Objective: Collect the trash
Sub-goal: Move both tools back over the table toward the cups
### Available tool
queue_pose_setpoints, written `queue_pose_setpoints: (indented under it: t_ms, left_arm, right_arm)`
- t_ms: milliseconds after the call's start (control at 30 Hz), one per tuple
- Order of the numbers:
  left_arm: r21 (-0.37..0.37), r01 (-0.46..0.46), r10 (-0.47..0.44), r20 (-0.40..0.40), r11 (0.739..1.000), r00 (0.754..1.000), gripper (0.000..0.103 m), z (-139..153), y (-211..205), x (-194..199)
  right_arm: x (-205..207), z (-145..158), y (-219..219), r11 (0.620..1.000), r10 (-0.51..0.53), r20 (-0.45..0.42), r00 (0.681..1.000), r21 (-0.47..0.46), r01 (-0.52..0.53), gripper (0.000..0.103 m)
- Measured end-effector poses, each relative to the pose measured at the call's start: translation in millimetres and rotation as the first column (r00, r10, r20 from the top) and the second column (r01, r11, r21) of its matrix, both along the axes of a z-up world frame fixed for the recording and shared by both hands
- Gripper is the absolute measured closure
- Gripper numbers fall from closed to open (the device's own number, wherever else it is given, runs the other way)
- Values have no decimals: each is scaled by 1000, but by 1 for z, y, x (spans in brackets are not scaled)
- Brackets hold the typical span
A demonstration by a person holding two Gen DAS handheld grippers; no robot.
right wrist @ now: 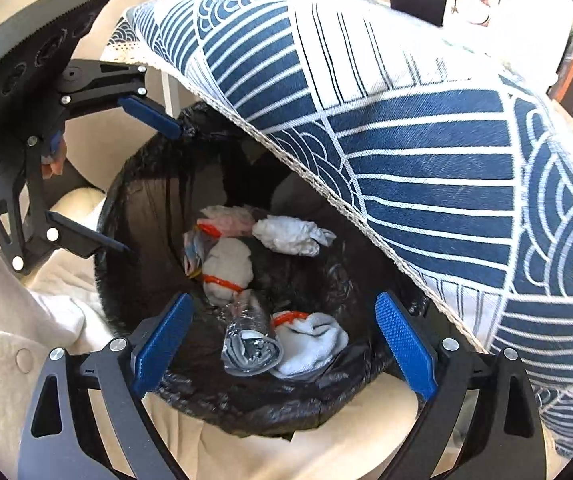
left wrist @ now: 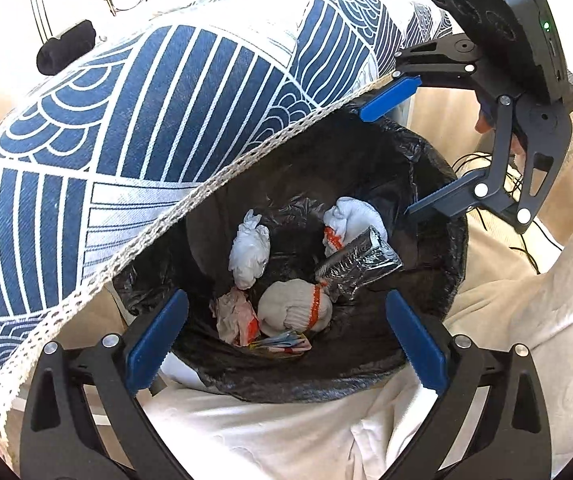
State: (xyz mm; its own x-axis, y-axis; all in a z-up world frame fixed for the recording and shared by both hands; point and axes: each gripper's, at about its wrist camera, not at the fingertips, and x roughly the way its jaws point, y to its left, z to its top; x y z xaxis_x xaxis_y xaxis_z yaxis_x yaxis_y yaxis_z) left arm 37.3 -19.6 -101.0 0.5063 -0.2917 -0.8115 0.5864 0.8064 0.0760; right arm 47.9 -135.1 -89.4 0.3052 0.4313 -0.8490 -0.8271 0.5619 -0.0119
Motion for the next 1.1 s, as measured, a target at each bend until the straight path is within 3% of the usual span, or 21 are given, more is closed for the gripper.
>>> queue_pose_setpoints:
  t_ms: [300,633,967,1100]
  left_arm:
    - [-66,-34,37,46,997,998,6,19,6,-19]
    - [-119,-94,111,148,988,983,6,44,26,-30]
    - [-180,-170,210,231,969,950,6,71,43,-23]
    - [-207,-255,304,257,945,917,6,84,52,-13]
  right_arm:
    - [-21,26,-12,998,-50,60,997,39,47,14]
    - [-26,57,-28,984,-152,92,984,109,142,14]
    - [-14,90,-44,952,-245,99,965,212,220,12]
    - [1,106,-56,905,-353,120,928,294,306,8]
